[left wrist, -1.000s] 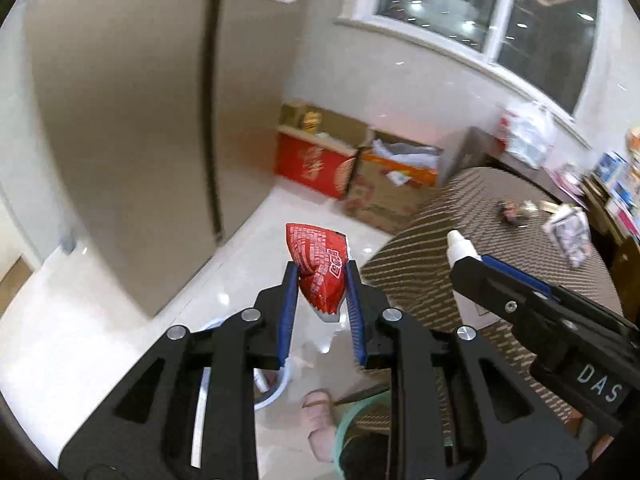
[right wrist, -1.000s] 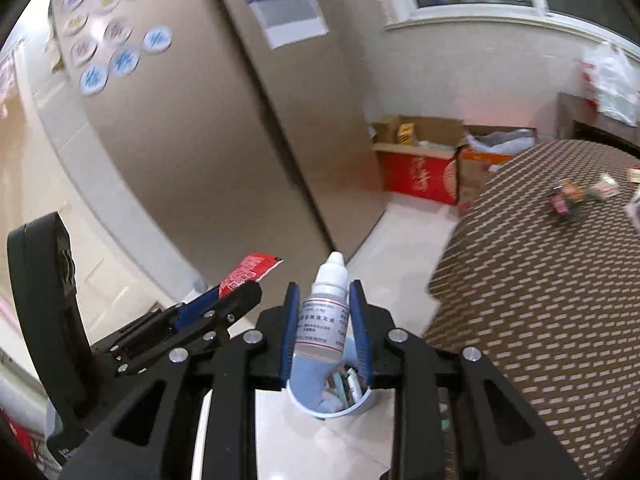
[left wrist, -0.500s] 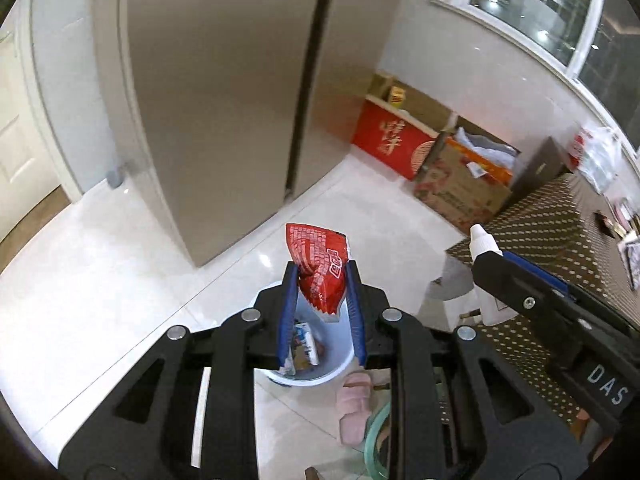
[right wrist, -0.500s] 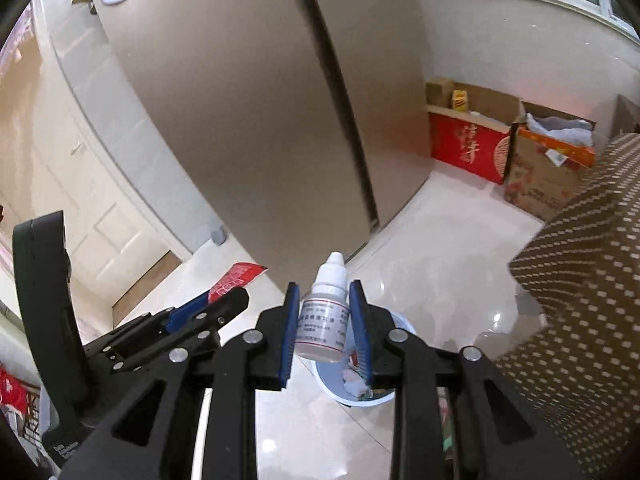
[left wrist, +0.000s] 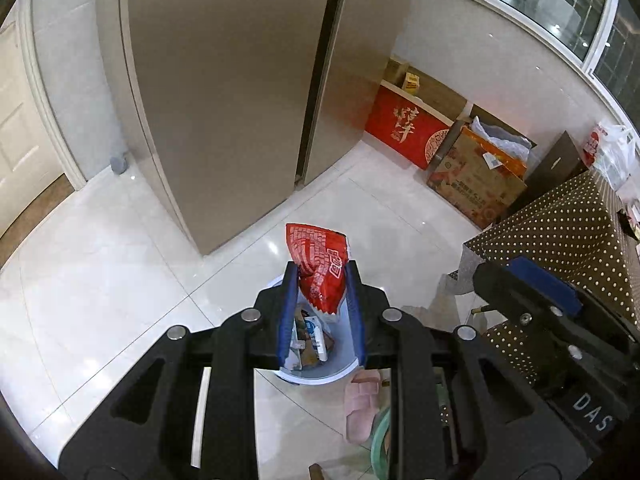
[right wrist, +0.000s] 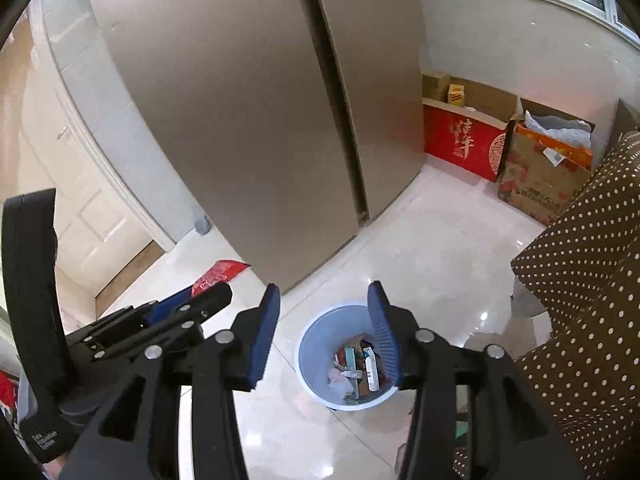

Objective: Collect trash
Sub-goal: 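Open the left tool over the bin while the right tool releases the bottle, then move both tools back over the table, then grasp the dark snack wrapper with the left tool and lift, then grasp the red-white candy wrapper with the right tool and lift, then carry the dark wrapper in the left tool and candy wrapper in the right tool to the bin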

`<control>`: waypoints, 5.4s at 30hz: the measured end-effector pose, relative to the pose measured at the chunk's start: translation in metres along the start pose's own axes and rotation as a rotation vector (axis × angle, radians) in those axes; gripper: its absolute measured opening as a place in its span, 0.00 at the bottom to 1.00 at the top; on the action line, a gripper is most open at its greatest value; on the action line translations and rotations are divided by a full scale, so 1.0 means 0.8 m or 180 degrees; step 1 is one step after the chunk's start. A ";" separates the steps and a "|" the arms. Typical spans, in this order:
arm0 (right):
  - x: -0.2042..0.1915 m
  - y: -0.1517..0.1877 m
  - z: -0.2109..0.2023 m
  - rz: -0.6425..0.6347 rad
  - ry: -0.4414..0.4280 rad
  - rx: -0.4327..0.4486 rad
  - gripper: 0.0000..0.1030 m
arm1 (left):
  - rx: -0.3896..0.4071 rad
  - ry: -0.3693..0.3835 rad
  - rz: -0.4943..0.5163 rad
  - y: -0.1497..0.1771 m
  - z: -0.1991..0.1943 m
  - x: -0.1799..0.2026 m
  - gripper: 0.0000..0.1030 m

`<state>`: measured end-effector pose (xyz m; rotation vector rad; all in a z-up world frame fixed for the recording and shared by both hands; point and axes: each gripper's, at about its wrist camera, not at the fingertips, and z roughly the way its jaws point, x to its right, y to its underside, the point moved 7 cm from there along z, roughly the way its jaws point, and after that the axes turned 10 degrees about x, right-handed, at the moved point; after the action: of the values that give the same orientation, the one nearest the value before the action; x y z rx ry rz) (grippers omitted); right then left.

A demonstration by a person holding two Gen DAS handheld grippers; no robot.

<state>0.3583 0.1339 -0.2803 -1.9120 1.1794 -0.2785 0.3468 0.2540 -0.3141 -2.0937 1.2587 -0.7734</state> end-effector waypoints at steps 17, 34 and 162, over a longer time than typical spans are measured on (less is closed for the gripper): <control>0.026 -0.021 -0.023 0.0185 0.0023 0.0263 0.54 | -0.0007 0.0087 -0.0011 -0.017 0.003 0.014 0.26; 0.052 -0.030 -0.062 0.0334 0.0040 0.0384 0.55 | 0.0187 0.0043 0.0158 -0.033 -0.036 0.043 0.65; 0.101 -0.067 -0.120 0.0423 0.0195 0.0233 0.10 | 0.0203 0.0345 0.0528 -0.045 -0.064 0.138 0.26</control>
<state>0.3800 0.0261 -0.1992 -1.7645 1.3129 -0.3058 0.3732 0.1591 -0.2336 -1.8912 1.4261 -0.8500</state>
